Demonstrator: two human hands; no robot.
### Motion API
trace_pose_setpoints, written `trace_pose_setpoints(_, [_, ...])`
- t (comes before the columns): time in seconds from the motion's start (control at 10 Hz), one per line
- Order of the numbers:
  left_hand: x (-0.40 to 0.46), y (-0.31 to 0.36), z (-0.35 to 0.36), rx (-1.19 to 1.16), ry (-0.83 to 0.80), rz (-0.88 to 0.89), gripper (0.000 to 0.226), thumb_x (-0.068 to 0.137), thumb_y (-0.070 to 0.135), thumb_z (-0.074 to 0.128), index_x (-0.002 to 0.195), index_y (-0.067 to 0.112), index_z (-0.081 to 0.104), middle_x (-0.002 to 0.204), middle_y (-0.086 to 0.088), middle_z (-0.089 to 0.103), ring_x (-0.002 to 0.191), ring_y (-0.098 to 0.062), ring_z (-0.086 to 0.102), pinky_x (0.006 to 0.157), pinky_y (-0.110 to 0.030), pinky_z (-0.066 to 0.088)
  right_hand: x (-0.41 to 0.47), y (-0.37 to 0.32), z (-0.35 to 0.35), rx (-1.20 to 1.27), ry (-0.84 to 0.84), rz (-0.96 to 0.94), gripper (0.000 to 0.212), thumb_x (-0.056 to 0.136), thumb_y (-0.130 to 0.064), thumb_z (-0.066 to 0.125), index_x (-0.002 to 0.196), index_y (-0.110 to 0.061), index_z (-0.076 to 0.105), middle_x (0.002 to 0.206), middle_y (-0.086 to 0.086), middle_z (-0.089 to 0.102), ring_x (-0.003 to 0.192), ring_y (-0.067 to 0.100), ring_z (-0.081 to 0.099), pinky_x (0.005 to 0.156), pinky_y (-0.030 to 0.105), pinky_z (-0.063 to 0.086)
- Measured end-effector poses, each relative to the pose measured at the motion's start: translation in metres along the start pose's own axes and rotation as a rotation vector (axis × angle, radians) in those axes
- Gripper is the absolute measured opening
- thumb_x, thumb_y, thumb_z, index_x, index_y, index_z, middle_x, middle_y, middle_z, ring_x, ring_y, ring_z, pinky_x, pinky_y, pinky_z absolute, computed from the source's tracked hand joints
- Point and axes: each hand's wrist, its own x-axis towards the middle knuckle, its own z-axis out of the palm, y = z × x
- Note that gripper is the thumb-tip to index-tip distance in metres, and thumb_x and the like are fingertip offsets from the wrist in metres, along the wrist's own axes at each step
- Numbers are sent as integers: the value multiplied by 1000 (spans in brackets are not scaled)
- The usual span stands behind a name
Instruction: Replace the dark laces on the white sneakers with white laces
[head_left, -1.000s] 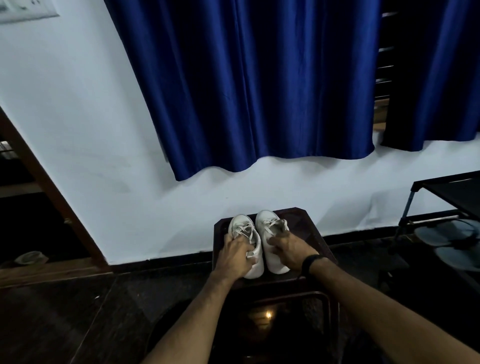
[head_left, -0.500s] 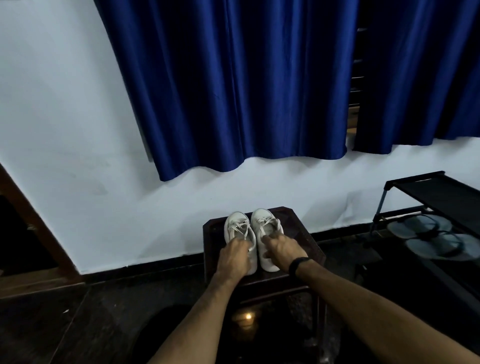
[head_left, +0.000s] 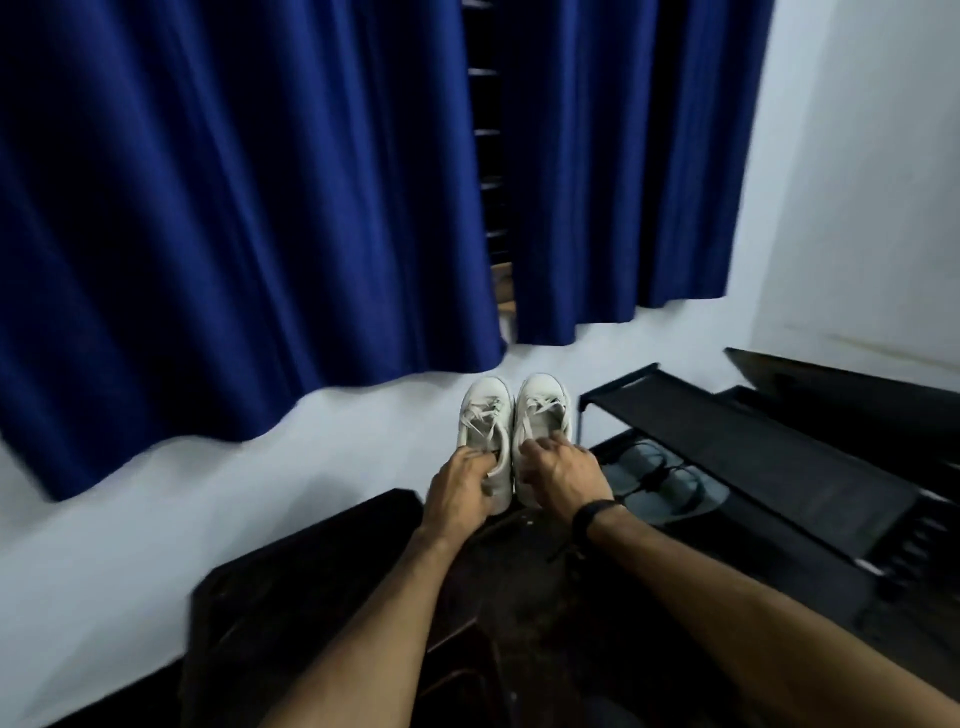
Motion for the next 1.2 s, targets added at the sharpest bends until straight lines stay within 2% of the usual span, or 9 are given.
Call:
trace_pose_setpoints(0.2, [79,93,103,-135,-125,151,30,65,3,53,86,19,67,89,0,62,90,-22,60,75,-32,52,-32,134,-14,-94,71,244,21,77,-27,65,94,-16,61,92,3,67,99,28,59,70,39,49])
trace_pose_setpoints(0.4, [115,174,197,-339,-221,275,29,66,-1,52,87,9,69,92,-8,64,90,-21,59,80,-18,41,-75,222,-24,-151,20,504,25,87,-27,56,109,-15,56,108,3,63,114,27,51,84,38,44])
trace_pose_setpoints(0.5, [124,207,228,-416,-288,393,13,67,2,54,74,10,62,85,-3,58,85,-20,58,75,-20,43,-100,250,-22,-152,5,627,21,86,-24,54,105,-15,56,106,4,64,111,27,52,81,39,45])
trace_pose_setpoints(0.6, [138,231,256,-426,-365,509,29,62,-11,66,77,14,64,93,6,59,93,-16,59,80,-23,48,-119,271,-25,-161,-11,730,25,86,-22,53,110,-14,55,111,3,62,114,25,50,81,38,45])
trace_pose_setpoints(0.7, [141,248,279,-435,-391,566,36,66,-12,65,93,12,71,106,-3,64,106,-16,57,92,-30,49,-133,286,-26,-186,-82,787,29,86,-24,53,113,-14,51,115,3,59,116,23,48,80,37,46])
trace_pose_setpoints(0.9, [137,253,292,-393,-386,518,25,78,13,66,100,25,63,101,13,51,102,-13,56,79,-33,52,-144,298,-11,-185,-13,775,30,80,-20,59,106,-6,55,102,10,58,102,32,54,73,41,49])
trace_pose_setpoints(1.0, [131,253,282,-280,-379,487,46,80,7,65,121,28,60,124,9,50,122,-15,46,85,-33,52,-139,295,-2,-318,28,809,29,78,-18,60,103,-4,58,103,15,53,95,34,53,82,45,48])
trace_pose_setpoints(1.1, [120,248,259,-311,-381,456,73,74,10,69,142,18,45,144,0,42,136,-17,35,104,-35,44,-128,279,7,-247,4,846,66,83,-29,56,141,-2,37,149,22,34,137,40,33,108,50,31])
trace_pose_setpoints(1.2, [119,222,228,-217,-376,363,71,82,14,66,147,12,36,152,-7,35,143,-20,27,115,-33,30,-97,253,10,-59,-83,727,74,93,-41,48,151,-12,14,161,12,6,148,30,4,116,48,11])
